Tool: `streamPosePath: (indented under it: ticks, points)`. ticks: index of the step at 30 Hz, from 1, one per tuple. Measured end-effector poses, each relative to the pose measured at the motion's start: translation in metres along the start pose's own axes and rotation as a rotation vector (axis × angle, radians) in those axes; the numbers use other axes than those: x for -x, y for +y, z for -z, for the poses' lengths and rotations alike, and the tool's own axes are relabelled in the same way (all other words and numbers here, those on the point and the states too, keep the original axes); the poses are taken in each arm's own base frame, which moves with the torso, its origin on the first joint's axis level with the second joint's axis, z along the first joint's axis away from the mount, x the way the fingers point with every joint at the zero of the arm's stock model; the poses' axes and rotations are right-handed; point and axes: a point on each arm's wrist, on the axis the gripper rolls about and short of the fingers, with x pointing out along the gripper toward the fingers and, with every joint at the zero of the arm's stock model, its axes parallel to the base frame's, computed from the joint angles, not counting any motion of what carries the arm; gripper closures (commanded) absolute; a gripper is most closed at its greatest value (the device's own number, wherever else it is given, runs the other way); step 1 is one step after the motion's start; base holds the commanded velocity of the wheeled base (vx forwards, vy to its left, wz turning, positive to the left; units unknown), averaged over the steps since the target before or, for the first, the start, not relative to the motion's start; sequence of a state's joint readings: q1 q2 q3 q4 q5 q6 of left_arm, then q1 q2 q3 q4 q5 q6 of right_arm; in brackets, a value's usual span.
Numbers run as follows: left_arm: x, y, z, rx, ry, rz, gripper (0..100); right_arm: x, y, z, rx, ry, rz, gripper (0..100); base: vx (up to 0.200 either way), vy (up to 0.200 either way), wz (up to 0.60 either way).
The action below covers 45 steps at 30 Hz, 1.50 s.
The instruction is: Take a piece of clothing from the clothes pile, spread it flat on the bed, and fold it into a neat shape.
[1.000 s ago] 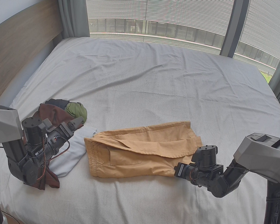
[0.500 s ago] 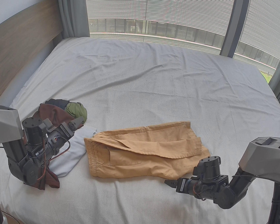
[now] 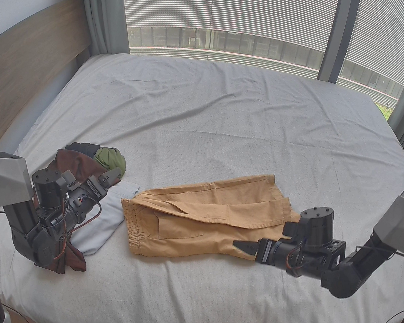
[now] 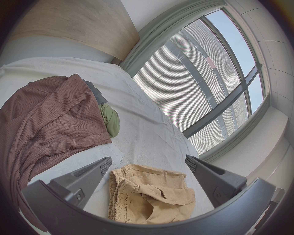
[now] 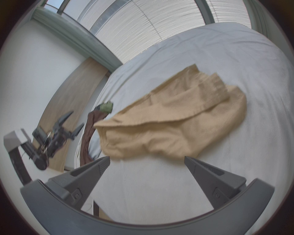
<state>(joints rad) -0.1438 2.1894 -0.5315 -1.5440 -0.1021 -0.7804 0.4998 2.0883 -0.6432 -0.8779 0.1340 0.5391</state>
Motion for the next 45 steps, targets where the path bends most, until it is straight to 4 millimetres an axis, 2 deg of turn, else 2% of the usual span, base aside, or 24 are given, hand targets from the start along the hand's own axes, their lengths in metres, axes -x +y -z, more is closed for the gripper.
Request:
streamPosePath:
  ticks: [5, 10, 18, 25, 31, 35, 40, 45]
  points:
    - [0.0, -0.001, -0.002, 0.0, -0.004, 0.003, 0, -0.011, -0.025, -0.03, -0.045, -0.088, 0.042, 0, 0.0, 0.0, 0.0]
    - [0.001, -0.001, -0.003, 0.0, -0.008, 0.004, 0, -0.028, -0.052, -0.048, -0.082, -0.134, 0.086, 0, 0.0, 0.0, 0.0]
    - [0.001, -0.001, -0.003, 0.0, -0.009, 0.004, 0, -0.048, -0.072, -0.045, -0.103, -0.121, 0.118, 0, 0.0, 0.0, 0.0]
    - [0.0, -0.001, -0.004, 0.001, -0.01, 0.005, 0, -0.07, -0.085, -0.051, -0.112, -0.141, 0.126, 0, 0.0, 0.0, 0.0]
    - [0.0, 0.0, -0.004, 0.001, -0.01, 0.005, 0, -0.084, -0.084, -0.061, -0.101, -0.179, 0.103, 0, 0.0, 0.0, 0.0]
    - [0.0, 0.0, -0.004, 0.001, -0.01, 0.006, 0, -0.09, -0.078, -0.077, -0.087, -0.225, 0.075, 0, 0.0, 0.0, 0.0]
    - [0.0, 0.0, -0.004, 0.001, -0.01, 0.005, 0, -0.096, -0.067, -0.104, -0.078, -0.282, 0.037, 0, 0.0, 0.0, 0.0]
    - [0.0, 0.0, -0.003, 0.001, -0.009, 0.004, 0, -0.101, -0.053, -0.144, -0.067, -0.391, -0.023, 0, 0.0, 0.0, 0.0]
